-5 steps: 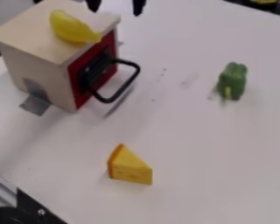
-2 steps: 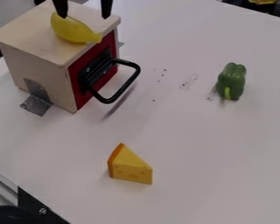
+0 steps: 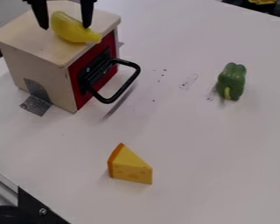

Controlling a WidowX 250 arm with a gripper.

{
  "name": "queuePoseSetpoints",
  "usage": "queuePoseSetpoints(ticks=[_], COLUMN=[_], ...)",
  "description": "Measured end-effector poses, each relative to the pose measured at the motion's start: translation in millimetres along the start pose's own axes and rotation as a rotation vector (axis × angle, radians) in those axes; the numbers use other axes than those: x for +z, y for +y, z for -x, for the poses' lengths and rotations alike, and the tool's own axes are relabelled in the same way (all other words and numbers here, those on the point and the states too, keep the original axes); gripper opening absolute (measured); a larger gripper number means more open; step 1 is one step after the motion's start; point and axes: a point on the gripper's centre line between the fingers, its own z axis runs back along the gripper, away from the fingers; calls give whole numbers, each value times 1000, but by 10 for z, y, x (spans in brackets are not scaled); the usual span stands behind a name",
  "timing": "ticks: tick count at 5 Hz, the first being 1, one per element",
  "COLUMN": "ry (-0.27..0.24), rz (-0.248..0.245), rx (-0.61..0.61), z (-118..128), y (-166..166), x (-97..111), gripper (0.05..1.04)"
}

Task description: Move the banana toy from up to down the middle table

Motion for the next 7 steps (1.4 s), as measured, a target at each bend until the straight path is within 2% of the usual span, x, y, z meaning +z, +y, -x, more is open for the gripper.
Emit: queuePoseSetpoints(ticks=[1,2,3,4,5,6,7], ry=[-3,20,18,11,-11,-19,-79], rz=[3,18,9,14,50,82,123], rx=[52,86,98,95,28,-121,-322], z=[-40,-45,-71,-78,-31,75,316], y=[18,-23,-20,-40,-113,-333,-818], x=[-68,-164,-215,-235,-214,-117,119], gripper=[999,999,964,692,545,545,544])
